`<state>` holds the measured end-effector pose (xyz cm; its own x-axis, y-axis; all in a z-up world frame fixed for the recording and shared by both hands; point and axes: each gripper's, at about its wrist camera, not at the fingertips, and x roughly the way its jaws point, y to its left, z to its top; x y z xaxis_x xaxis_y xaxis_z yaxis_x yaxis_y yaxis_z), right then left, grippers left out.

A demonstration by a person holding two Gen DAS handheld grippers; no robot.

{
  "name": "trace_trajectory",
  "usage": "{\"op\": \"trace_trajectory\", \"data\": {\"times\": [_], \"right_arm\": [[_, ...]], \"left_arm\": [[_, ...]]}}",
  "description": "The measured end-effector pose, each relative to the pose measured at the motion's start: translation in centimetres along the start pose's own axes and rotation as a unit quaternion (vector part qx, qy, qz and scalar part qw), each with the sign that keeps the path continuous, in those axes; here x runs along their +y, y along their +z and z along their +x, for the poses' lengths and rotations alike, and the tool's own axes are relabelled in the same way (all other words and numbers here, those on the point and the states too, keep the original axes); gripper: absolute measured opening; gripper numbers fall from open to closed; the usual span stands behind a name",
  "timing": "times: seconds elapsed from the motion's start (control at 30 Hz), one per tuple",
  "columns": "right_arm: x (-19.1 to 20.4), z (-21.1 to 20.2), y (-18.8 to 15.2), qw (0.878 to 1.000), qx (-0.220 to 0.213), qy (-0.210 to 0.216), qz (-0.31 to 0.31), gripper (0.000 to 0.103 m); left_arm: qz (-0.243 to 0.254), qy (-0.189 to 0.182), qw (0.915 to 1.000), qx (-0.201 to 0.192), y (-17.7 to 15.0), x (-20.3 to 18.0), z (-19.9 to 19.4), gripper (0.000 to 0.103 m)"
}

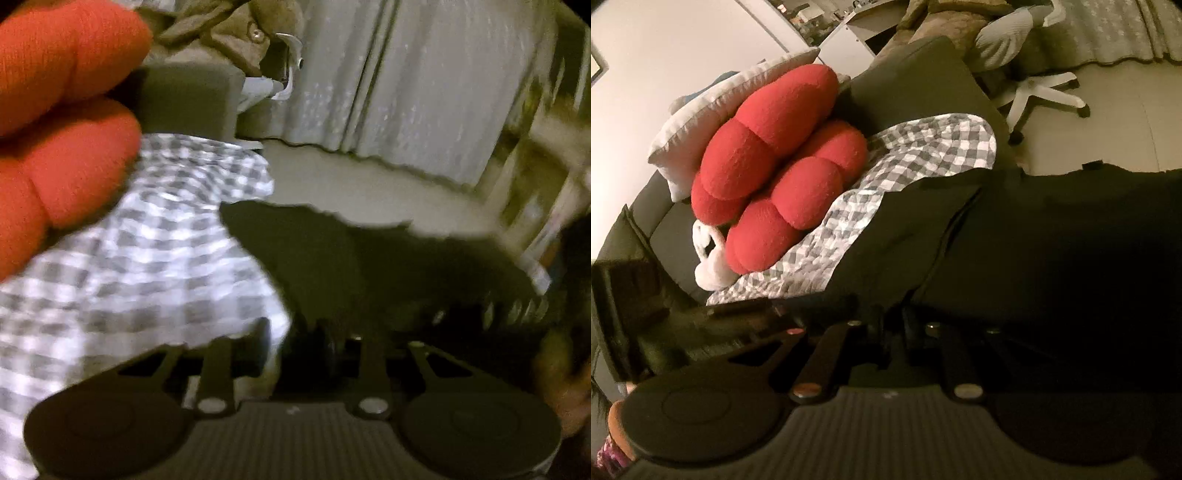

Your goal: Fold clothes

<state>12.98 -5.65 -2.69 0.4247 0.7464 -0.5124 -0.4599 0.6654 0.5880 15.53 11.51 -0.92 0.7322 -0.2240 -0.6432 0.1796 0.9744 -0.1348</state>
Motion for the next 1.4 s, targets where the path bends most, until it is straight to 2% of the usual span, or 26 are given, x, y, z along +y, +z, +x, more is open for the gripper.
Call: {"op": "trace_trajectory", "data": {"times": [0.1,0.2,0.33,0.37,0.4,0.5,0.67,0.77,0.83,1.07,1.4], "right_arm": [[0.0,0.1,-0.1,1.000,0.001,-0.003,-0.001,0.016],[0.3,0.0,-0.1,1.000,-0.001,0.002,-0.005,0.016],[1.0,0.1,-0.3,1.000,-0.002,0.012,-0.018,0.018],[1.2,0.3,-0.3,1.000,0.000,0.014,-0.022,0.032],[1.4,0.4,-0.5,0.999,0.003,0.015,-0.028,0.042],[2.0,0.7,-0.7,0.999,0.009,0.012,-0.048,0.042],[1.7,0.6,-0.6,0.999,0.013,0.005,-0.045,0.044],[1.8,0.3,-0.8,0.999,0.015,-0.008,-0.044,0.051],[1.8,-0.3,-1.2,0.999,0.020,-0.015,-0.041,0.052],[2.9,-5.0,-3.1,0.992,0.047,-0.093,-0.063,0.052],[2.0,-13.7,-8.5,0.982,0.061,-0.178,-0.020,0.052]], "left_arm": [[0.003,0.001,0.9999,-0.015,-0.3,-0.1,-1.1,0.029],[0.014,-0.005,0.9994,-0.033,-0.7,-0.1,-2.2,0.037],[0.025,0.004,0.9996,-0.012,-1.4,-0.4,-2.1,0.036],[0.032,0.007,0.9994,-0.007,-1.6,-0.4,-2.2,0.035],[0.038,0.011,0.9992,-0.001,-1.8,-0.5,-2.2,0.035],[0.052,0.019,0.9984,0.011,-2.3,-0.6,-2.7,0.035],[0.011,0.009,0.9999,0.002,-2.4,0.2,-4.2,0.039],[-0.019,0.000,0.9997,0.015,-2.9,0.2,-4.7,0.046],[-0.027,-0.006,0.9994,0.022,-3.5,-0.1,-5.1,0.046],[-0.070,-0.033,0.9960,0.046,-5.5,-0.5,-7.9,0.046],[-0.099,-0.040,0.9900,0.093,-9.3,-1.7,-12.2,0.046]]}}
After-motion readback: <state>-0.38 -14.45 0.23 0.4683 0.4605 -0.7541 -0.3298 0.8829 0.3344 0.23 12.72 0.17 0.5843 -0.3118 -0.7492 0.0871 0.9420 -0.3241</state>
